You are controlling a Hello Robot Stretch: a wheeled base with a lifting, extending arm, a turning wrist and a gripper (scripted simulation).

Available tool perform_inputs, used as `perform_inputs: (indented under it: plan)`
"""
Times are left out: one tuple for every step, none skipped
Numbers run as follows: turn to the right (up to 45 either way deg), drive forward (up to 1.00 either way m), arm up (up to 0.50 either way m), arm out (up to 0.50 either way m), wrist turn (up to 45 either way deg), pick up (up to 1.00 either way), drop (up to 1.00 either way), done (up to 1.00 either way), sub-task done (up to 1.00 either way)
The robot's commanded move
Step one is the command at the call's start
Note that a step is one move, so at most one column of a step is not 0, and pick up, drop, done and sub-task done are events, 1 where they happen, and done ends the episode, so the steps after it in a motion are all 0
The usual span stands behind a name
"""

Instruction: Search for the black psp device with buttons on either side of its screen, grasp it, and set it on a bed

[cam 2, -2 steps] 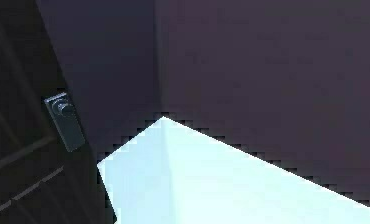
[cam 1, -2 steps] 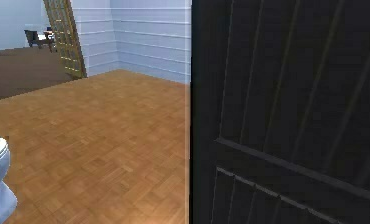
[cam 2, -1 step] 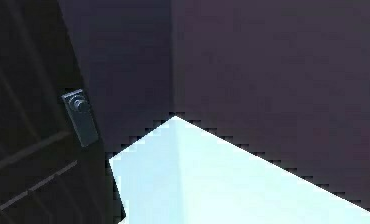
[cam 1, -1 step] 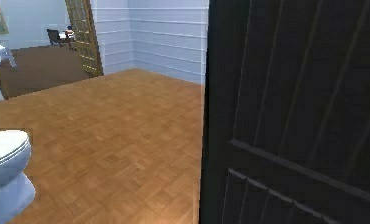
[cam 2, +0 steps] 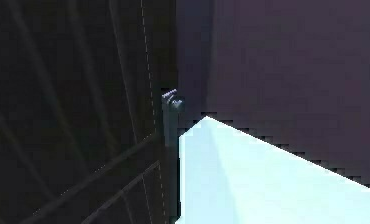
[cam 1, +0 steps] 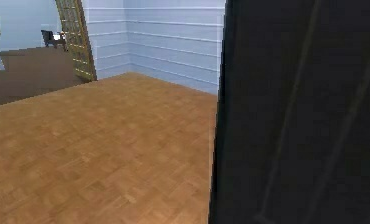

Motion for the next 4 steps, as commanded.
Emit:
perform_inputs:
  plan:
    - [-36.0,0.0,0.0,0.0,0.0,0.0,0.0,0.0,0.0]
    - [0.0,1.0,0.0,0.0,0.0,0.0,0.0,0.0,0.0]
    - [0.0,0.35,0.0,0.0,0.0,0.0,0.0,0.0,0.0]
    - [45.0,0.0,0.0,0.0,0.0,0.0,0.0,0.0,0.0]
